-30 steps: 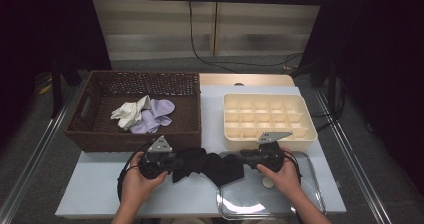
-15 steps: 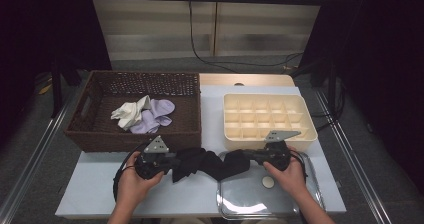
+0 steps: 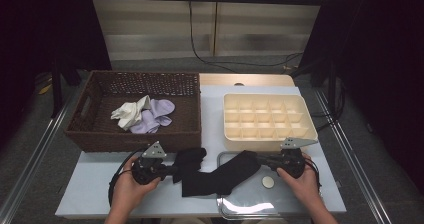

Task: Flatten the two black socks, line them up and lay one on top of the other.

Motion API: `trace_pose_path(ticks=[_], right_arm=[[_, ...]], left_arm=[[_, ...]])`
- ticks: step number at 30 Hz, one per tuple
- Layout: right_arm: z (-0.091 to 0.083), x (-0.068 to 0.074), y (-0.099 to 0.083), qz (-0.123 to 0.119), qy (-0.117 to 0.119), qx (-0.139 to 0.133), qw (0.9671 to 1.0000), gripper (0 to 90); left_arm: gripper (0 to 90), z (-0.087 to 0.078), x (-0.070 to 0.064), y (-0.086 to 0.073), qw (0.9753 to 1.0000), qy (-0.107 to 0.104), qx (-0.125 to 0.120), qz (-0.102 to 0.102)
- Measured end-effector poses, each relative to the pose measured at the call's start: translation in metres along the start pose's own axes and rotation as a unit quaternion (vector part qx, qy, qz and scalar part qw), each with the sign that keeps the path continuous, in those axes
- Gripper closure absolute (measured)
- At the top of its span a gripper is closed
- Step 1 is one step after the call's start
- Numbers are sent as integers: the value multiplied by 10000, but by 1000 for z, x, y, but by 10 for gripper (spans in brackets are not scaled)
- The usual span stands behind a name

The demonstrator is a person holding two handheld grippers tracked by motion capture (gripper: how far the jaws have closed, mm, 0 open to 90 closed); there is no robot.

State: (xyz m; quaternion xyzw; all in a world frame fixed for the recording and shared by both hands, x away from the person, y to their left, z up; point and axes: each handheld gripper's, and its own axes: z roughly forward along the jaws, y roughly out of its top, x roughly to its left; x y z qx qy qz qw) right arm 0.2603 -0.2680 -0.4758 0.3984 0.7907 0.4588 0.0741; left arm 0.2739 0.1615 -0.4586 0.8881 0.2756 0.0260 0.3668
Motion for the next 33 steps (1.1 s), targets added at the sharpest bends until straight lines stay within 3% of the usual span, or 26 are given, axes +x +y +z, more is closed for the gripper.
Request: trace_pose_path(ticks=[3,7,9,10,13,16,19,22,25,29,33], right_arm=[[1,2,-1,-48,-43,60,10000,800],[1,2,0,-95,-156,183,9997,824],[1,1,-2,-49,-91,223,9997,826],[1,1,-3,-30,-113,241,9996,823],[-1,0,-5,-34,-221,173,9996,725],[-4,-2,0,-55,-307,14,9995,684],[-1,-2,4,-135,-340,51,9993,685],[6,-1,4,-141,-309,170,9993,703],[10,0,3,-169,-285,231,9992,760],[13,0,3,-136,-251,314,9991,843],[13,0,2,-81,-192,343,9992,855]], left_arm=[[850,2,-2,1,9998,-92,-80,-137],[801,7,-8,4,9995,-259,-123,-110],[760,9,-10,5,9998,-164,-106,-50],[739,10,-11,6,9997,-220,-119,-71],[708,11,-13,7,9992,-363,-129,-109],[674,8,-13,8,9990,-371,-168,-193],[652,8,-16,8,9987,-429,-186,-190],[640,16,-21,8,9995,-307,17,-98],[661,20,-23,8,9992,-378,94,-59],[800,23,-24,8,9986,-445,289,67],[870,25,-27,11,9982,-430,395,155]])
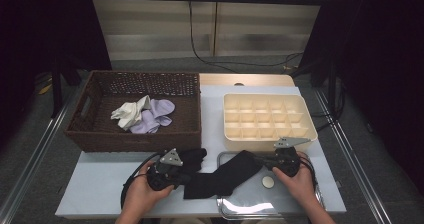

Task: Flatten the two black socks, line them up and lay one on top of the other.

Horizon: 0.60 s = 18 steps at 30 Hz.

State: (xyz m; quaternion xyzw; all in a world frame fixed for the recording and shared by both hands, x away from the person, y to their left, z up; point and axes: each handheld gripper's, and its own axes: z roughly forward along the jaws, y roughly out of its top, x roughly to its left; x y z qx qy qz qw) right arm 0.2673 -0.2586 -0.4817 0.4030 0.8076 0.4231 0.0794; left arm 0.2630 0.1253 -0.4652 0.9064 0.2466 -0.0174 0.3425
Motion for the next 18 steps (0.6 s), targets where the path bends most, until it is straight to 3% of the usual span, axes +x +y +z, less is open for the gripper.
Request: trace_pose_path(ticks=[5,11,15,17,18], right_arm=[[-4,3,-4,29,115,52,9999,857],[-10,6,-10,20,238,81,9997,844],[-12,8,-9,12,251,29,9997,760],[-12,9,-8,-66,191,-10,9998,705],[-12,10,-7,-74,145,-46,9999,681]], left_arm=[[885,-6,4,-2,10000,66,35,-40],[886,-21,15,-10,9995,210,-73,-231],[878,-27,21,-14,9990,129,-185,-393],[840,-31,22,-15,9987,291,-230,-363],[783,-32,23,-15,9977,375,-381,-421]])
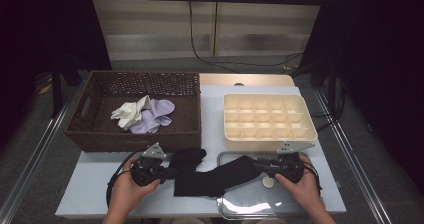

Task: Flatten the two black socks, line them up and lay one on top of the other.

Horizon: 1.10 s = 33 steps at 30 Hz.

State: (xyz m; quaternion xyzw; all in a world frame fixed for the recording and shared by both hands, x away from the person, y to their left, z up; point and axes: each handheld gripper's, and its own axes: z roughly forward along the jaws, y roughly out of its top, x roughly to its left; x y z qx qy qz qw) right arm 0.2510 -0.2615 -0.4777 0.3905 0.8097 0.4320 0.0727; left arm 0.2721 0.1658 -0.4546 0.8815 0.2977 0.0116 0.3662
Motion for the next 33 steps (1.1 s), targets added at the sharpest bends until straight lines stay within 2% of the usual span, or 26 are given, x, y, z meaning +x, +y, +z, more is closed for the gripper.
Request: trace_pose_path(ticks=[1,3,4,6,10,12,13,15,16,17,18,20,22,24,26,30,31,33], right_arm=[[0,0,1,-14,8,-15,10000,670],[0,0,2,-31,-49,-42,10000,645],[0,0,2,-40,-55,-35,10000,643],[2,0,2,-37,-66,-21,10000,626],[6,2,3,-78,-49,7,10000,609],[8,4,4,-122,-37,22,9999,608],[9,5,4,-141,-32,26,9999,608],[10,5,5,-182,-34,18,9998,605],[10,6,5,-171,-34,27,9998,602],[10,7,5,-169,-34,26,9998,602],[10,7,5,-169,-32,22,9999,601],[10,7,5,-165,-28,12,9999,597],[10,7,5,-177,-19,12,9998,596],[10,8,5,-202,-5,5,9998,592],[11,10,6,-246,8,4,9997,588],[12,13,8,-296,13,15,9996,566],[12,14,8,-305,9,29,9995,559],[13,15,9,-323,-15,55,9995,548]], left_arm=[[760,-2,2,0,9999,-4,-83,-62],[700,-7,7,1,9992,193,-257,-235],[654,-8,10,3,9982,267,-373,-385],[604,-6,16,5,9956,280,-551,-698],[572,6,23,9,9950,330,-510,-790],[586,14,22,11,9956,213,-493,-762],[628,17,21,13,9964,170,-421,-716],[843,18,17,17,9981,173,-311,-503],[865,17,15,19,9983,233,-328,-431],[868,13,13,22,9977,336,-410,-416],[871,9,11,24,9970,366,-514,-437],[871,1,8,28,9955,463,-744,-357],[871,-5,5,31,9943,483,-907,-297],[871,-6,2,33,9942,404,-964,-249],[871,-3,-3,34,9948,337,-949,-169],[870,10,-16,37,9969,158,-767,82],[870,15,-20,38,9979,11,-627,169],[869,23,-28,38,9983,-46,-471,339]])
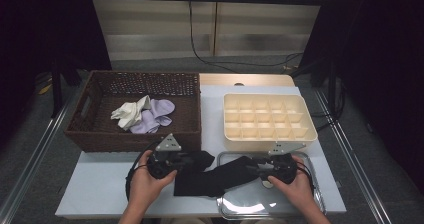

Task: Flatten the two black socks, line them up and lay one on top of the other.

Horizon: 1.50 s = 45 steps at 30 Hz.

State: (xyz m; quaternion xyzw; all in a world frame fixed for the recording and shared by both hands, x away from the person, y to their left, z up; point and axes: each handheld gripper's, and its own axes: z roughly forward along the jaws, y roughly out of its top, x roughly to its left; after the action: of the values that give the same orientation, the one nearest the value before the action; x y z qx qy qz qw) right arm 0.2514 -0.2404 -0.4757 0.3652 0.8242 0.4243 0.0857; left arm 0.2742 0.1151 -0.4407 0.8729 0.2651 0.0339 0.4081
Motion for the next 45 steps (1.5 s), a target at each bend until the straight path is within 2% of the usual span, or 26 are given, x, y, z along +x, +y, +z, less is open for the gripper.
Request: trace_pose_path(ticks=[4,6,7,8,13,15,18,21,27,31,34,41,45], right_arm=[[1,1,3,-100,-33,67,9999,518],[1,3,5,-132,-57,99,9998,516],[1,3,7,-176,-40,73,9998,516],[1,4,9,-194,-52,74,9998,516],[7,10,19,-309,21,94,9995,516],[12,13,22,-384,38,94,9992,516],[16,14,22,-392,79,107,9991,516],[19,15,17,-375,100,177,9991,516],[21,15,11,-360,96,235,9990,517],[20,14,9,-341,119,211,9991,517],[19,14,8,-328,94,213,9992,517],[20,15,8,-349,100,215,9991,517],[20,14,8,-357,99,212,9991,518]], left_arm=[[866,13,-10,-3,9994,-161,282,149],[865,18,-13,-5,9992,-113,343,176],[866,20,-13,-6,9987,-165,443,165],[866,23,-15,-8,9982,-181,518,236],[860,33,-23,-10,9968,-280,659,352],[838,32,-23,-10,9970,-271,651,322],[795,29,-19,-12,9976,-301,614,90],[751,24,-17,-13,9976,-298,623,-18],[706,3,-6,-10,9994,-69,256,-202],[687,-9,2,-11,9991,97,-11,-408],[687,-17,8,-13,9986,169,-88,-499],[690,-24,16,-18,9976,167,-185,-651],[691,-19,16,-19,9976,195,-94,-662]])
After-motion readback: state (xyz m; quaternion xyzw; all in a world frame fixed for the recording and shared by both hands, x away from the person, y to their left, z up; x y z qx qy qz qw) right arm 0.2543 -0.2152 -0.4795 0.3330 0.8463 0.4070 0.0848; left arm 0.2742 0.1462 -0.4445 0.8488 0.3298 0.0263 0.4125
